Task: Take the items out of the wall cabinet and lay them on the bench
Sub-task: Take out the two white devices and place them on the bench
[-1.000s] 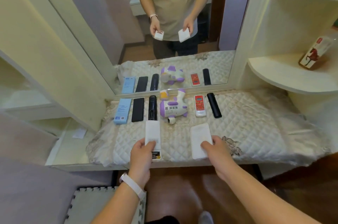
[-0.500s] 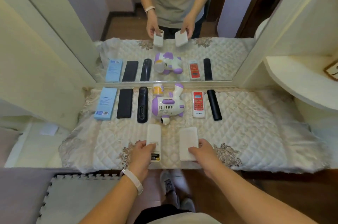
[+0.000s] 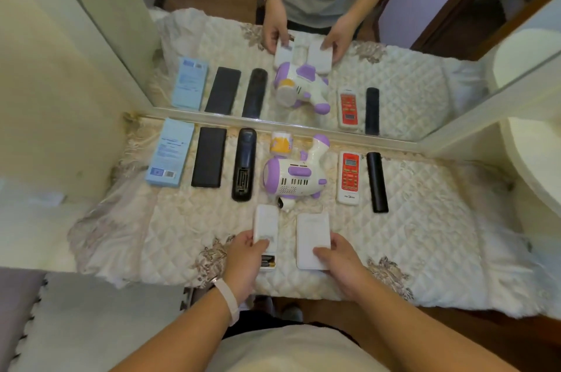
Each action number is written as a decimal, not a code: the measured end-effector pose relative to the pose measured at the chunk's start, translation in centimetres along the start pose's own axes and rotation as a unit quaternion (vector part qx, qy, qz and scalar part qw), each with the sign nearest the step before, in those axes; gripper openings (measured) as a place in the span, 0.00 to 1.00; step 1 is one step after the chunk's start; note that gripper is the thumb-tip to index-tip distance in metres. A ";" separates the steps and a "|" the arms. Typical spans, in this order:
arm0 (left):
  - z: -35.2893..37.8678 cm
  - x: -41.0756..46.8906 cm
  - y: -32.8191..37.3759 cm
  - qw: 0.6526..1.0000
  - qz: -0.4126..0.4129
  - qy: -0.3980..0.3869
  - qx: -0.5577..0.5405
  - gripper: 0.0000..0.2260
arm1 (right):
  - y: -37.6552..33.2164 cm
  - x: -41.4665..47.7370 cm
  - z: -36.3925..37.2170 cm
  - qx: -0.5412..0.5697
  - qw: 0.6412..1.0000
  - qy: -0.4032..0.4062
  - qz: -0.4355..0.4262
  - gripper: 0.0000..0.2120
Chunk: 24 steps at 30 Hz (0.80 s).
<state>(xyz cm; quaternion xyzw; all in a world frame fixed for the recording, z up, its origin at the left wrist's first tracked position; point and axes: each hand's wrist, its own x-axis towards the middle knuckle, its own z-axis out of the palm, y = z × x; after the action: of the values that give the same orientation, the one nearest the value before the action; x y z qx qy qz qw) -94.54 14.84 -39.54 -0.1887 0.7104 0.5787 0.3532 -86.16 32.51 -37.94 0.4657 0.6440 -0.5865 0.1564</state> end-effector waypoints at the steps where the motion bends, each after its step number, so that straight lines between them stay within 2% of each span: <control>1: -0.1 -0.2 -0.1 1.000 0.007 -0.008 0.011 0.07 | 0.1 0.1 0.0 -0.018 1.000 -0.002 -0.001 0.16; 7: -0.5 -0.6 -1.1 0.999 0.027 -0.025 0.034 0.07 | 0.6 0.1 0.6 -0.080 0.997 0.001 0.001 0.21; 16: 0.9 -1.7 -2.0 0.989 0.087 0.057 0.107 0.11 | 1.0 0.7 0.3 -0.248 0.966 0.002 -0.071 0.21; 20: 1.4 -2.5 -1.4 0.964 0.138 0.091 0.208 0.10 | 1.1 1.2 -0.7 -0.311 0.946 -0.022 -0.092 0.22; 24: 1.6 -3.6 -0.4 0.938 0.147 0.112 0.292 0.10 | 0.5 1.7 -2.2 -0.373 0.920 -0.064 -0.104 0.25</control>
<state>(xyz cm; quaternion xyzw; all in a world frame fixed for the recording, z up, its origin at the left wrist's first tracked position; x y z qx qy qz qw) -91.35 15.79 -37.33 -0.0343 0.9030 0.3668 0.2213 -85.90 35.08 -38.90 0.2654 0.8494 -0.3455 0.2978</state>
